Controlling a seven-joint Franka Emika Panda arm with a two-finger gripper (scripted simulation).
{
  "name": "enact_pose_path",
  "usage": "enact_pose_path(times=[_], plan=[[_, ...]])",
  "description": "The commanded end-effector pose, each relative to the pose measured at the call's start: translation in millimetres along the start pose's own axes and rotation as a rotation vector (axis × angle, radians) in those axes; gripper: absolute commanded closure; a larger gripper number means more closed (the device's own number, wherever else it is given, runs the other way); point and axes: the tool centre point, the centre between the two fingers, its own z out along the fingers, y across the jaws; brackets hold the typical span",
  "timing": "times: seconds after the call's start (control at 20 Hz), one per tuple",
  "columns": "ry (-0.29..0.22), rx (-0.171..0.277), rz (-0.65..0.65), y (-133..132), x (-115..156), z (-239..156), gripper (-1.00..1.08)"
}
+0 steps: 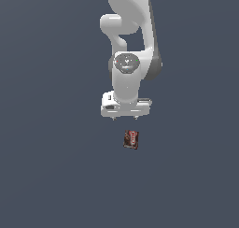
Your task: Pick up the object and move it to a goal position.
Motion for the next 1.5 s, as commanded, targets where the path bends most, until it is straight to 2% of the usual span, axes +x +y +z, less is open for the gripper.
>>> enact_pose_path(times=[0.0,0.85,1.45], plan=[[0.001,-0.001,0.008,-0.6,2.0,2.7,-0.92],[0.044,-0.012,0.190,-28.2,47.3,66.6,-0.92],[0.049,-0.014,0.213,-32.2,52.1,81.6,-0.92]])
